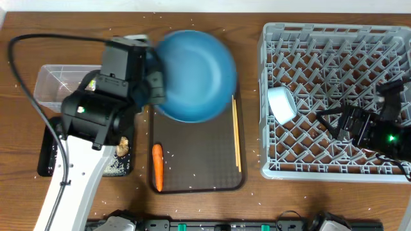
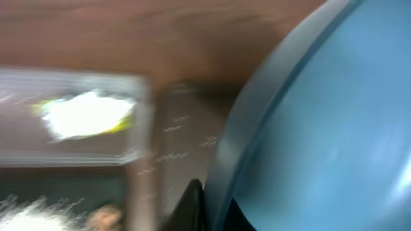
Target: Sort waste into correct bins and load items into the dishwasher rack
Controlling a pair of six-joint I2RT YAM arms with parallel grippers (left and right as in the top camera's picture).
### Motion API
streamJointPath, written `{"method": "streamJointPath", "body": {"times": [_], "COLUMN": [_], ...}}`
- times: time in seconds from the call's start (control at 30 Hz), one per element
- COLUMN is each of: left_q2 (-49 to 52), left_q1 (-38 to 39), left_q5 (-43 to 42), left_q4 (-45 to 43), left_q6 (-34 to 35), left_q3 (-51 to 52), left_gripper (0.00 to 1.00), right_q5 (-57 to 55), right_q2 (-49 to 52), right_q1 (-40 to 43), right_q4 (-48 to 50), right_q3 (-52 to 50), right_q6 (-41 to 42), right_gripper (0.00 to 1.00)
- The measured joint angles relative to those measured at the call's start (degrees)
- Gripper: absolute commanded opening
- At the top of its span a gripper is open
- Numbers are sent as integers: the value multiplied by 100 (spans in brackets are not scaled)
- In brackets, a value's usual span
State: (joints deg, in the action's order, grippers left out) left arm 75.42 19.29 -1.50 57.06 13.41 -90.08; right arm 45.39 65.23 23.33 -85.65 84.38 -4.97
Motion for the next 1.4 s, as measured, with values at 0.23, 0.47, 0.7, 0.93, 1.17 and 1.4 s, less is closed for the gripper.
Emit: {"method": "streamJointPath", "body": {"times": [0.23, 0.47, 0.7, 0.93, 1.17, 1.4], "left_q2": [0, 2, 0, -70, -181, -184], "left_q1": [702, 1021, 1019, 1086, 1220, 1224], "left_q5": [-925, -1040, -1320, -1469, -1189, -1029], "left_q4": [-184, -210, -332, -411, -433, -380], "left_q6": [-321, -431, -446, -442, -446, -463], "left_q3": [0, 0, 0, 0, 0, 2], "left_gripper": [6, 6, 6, 6, 7, 24], "right_q5": [1576, 1891, 835, 295, -203, -487], "right_q2": [0, 0, 2, 205, 822, 970], "right_q1": [-260, -1180, -1969, -2715, -3340, -3447], "right_q4": [282, 903, 1510, 2085, 2476, 2675], "right_q3": [0, 0, 0, 0, 0, 0], "right_q6": [-907, -1115, -623, -131, 249, 474], "right_gripper": [99, 89, 88, 62, 38, 14]}}
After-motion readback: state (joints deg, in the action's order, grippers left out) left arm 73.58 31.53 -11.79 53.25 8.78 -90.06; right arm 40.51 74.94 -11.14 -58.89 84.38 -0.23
